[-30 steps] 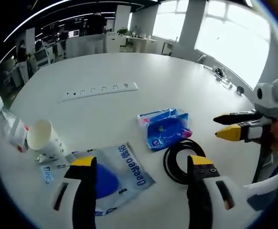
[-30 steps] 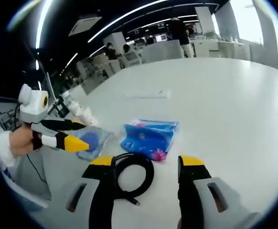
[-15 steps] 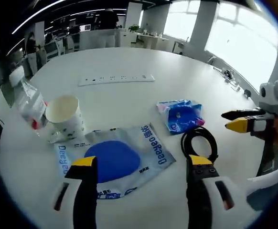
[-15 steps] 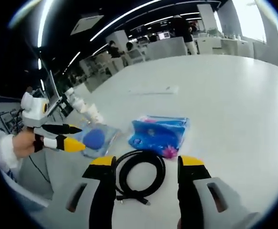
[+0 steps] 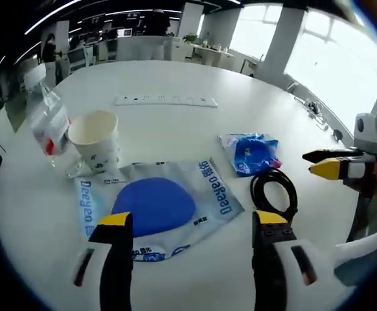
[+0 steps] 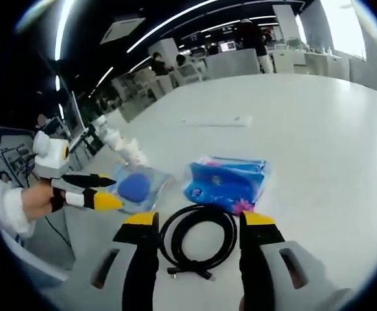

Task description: Arrange the tabletop items into an orderly group along one side of the table until the central work area is clear of visible clutter.

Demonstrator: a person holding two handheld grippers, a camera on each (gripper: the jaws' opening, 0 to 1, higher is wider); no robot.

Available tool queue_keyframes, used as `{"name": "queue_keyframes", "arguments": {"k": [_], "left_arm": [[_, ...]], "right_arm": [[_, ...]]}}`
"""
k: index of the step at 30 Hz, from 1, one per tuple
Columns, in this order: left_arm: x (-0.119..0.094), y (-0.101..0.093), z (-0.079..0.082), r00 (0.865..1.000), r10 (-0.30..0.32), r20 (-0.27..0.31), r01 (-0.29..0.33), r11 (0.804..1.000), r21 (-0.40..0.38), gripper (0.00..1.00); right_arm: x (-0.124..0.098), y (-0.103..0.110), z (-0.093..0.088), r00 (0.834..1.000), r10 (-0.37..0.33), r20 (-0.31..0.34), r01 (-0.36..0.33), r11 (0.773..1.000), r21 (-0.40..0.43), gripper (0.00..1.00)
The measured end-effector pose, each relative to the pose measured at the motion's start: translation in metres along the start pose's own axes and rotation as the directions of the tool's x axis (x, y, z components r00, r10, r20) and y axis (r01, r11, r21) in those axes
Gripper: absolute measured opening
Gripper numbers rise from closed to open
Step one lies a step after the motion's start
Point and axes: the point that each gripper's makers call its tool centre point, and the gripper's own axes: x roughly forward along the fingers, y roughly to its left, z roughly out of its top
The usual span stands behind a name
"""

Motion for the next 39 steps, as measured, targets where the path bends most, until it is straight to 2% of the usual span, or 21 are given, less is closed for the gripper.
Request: {"name": "queue_keyframes", "arguments": {"k": [6, 9, 20, 31, 35, 39], "left_arm": [[-0.006, 0.015, -0.006, 1.000, 0.017, 0.011, -0.016, 1.000, -0.025, 0.76], [-0.012, 0.033, -0.010, 0.998, 0.056, 0.019, -0.055, 0.998, -0.030, 0.75], [-0.025, 0.092, -0.027, 0.990, 0.138, 0.002, -0.137, 0.980, -0.142, 0.70], [-0.024, 0.114, -0.032, 0.989, 0.148, 0.003, -0.144, 0.968, -0.206, 0.58], [-0.022, 0.116, -0.034, 0.989, 0.146, 0.001, -0.142, 0.967, -0.212, 0.53], [-0.020, 0.122, -0.039, 0.989, 0.147, -0.015, -0.146, 0.962, -0.230, 0.44]], "right_arm": [[0.010, 0.016, -0.005, 0.999, 0.029, -0.025, -0.029, 1.000, -0.006, 0.46], [0.016, 0.028, -0.007, 0.998, 0.052, -0.040, -0.052, 0.999, -0.013, 0.46], [0.035, 0.057, -0.017, 0.990, 0.104, -0.090, -0.107, 0.994, -0.025, 0.43], [0.066, 0.077, -0.018, 0.983, 0.126, -0.137, -0.129, 0.992, -0.013, 0.37], [0.077, 0.081, -0.018, 0.980, 0.135, -0.143, -0.133, 0.991, 0.020, 0.35], [0.087, 0.082, -0.025, 0.977, 0.132, -0.167, -0.123, 0.990, 0.065, 0.33]]}}
